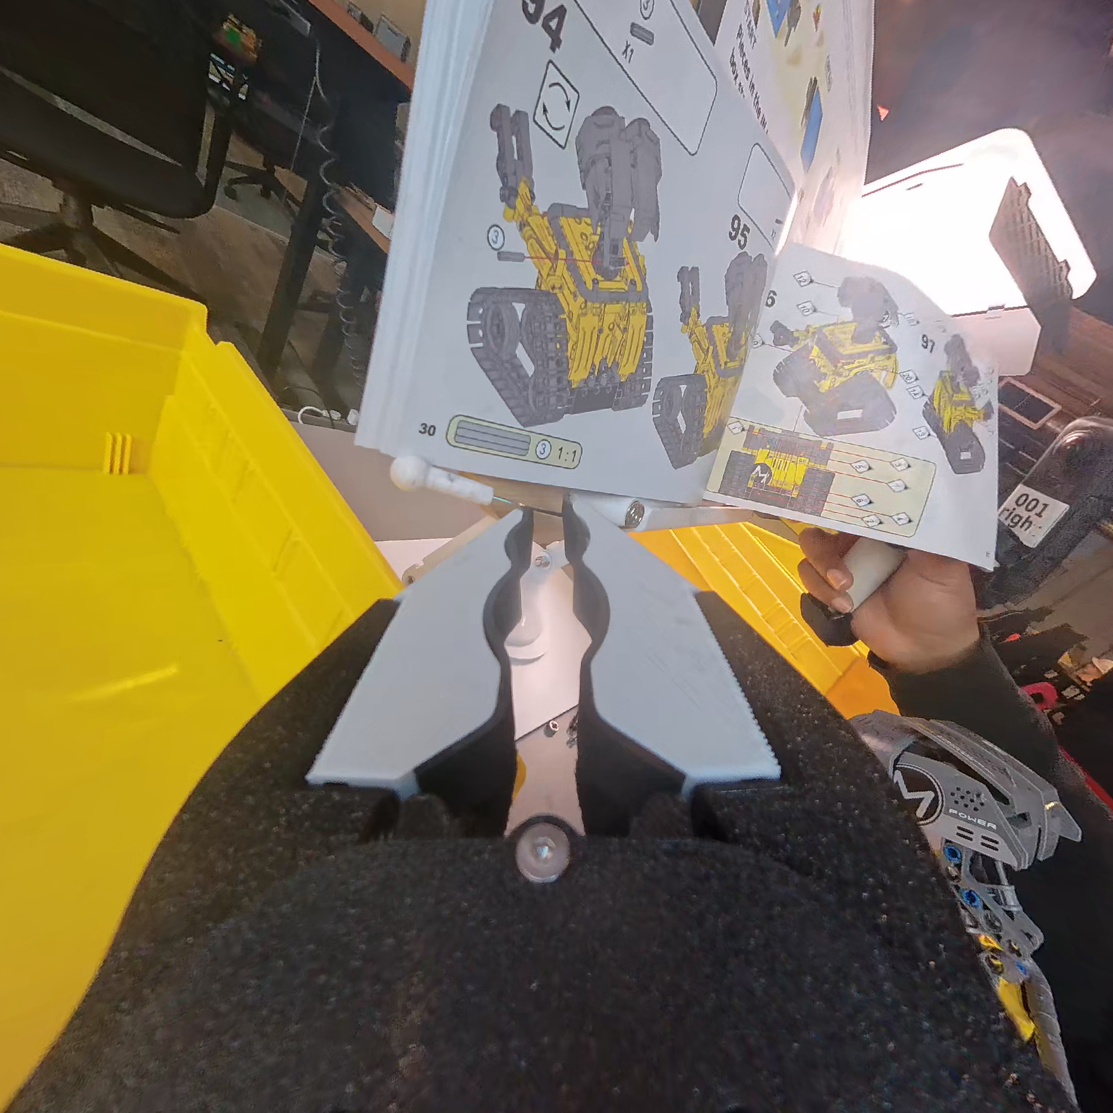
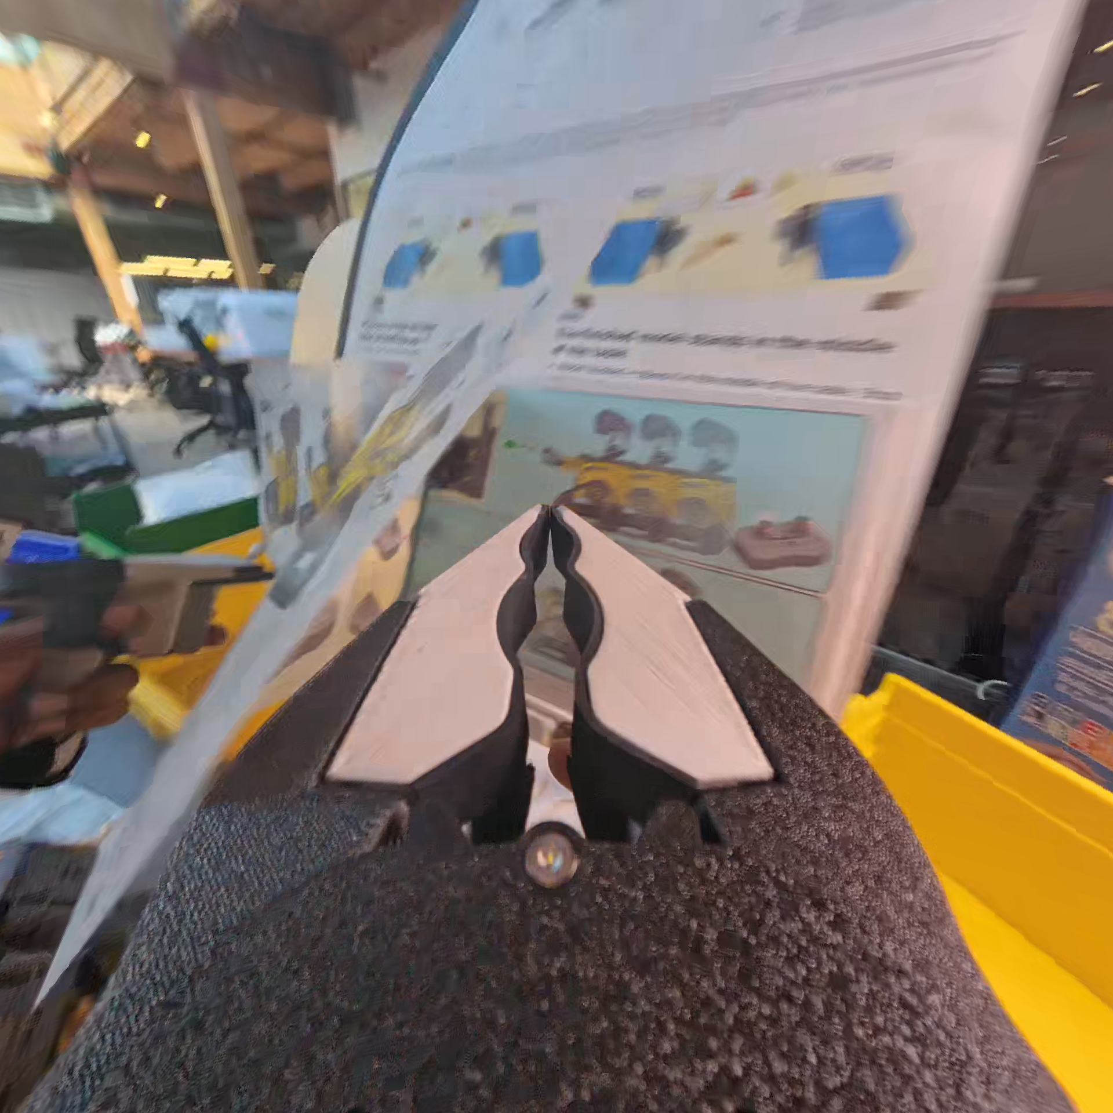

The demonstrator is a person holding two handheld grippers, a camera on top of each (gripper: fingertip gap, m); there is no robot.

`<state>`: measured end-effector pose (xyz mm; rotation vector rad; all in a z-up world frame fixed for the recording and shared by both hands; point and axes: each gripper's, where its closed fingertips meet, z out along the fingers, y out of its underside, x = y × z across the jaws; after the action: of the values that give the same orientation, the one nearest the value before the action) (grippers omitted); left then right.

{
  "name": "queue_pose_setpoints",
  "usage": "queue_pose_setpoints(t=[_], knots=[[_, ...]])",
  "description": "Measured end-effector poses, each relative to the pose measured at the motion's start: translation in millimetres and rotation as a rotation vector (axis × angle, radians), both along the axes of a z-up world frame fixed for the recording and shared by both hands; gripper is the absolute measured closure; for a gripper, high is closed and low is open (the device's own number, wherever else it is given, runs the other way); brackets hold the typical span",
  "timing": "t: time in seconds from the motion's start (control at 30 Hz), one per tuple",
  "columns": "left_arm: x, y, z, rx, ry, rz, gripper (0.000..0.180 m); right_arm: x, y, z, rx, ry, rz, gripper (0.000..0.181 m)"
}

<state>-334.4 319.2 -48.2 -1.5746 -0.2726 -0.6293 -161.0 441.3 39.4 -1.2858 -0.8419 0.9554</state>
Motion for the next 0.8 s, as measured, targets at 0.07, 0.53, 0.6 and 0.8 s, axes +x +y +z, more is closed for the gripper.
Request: queue_pose_setpoints(t=[0.07,0.53,0.6,0.8], knots=[[0.2,-0.4,0.0,0.002,-0.008,-0.002,0.171,-33.0,-34.2,-2.7,0.070,-0.087,0.152,0.181],[3.5,-3.7,-5.0,0.031,-0.250,-0.043,0.173,-138.5,-57.1,-13.0,0.802,-0.491,-0.143,0.124],[4.3,-4.9,-3.6,0.053,-0.340,-0.047,0.174,-138.9,-56.6,-13.1,0.809,-0.506,-0.158,0.124],[7.6,-10.5,7.0,0.090,-0.291,0.023,0.177,-140.2,-56.2,-14.4,0.808,-0.523,-0.168,0.125]])
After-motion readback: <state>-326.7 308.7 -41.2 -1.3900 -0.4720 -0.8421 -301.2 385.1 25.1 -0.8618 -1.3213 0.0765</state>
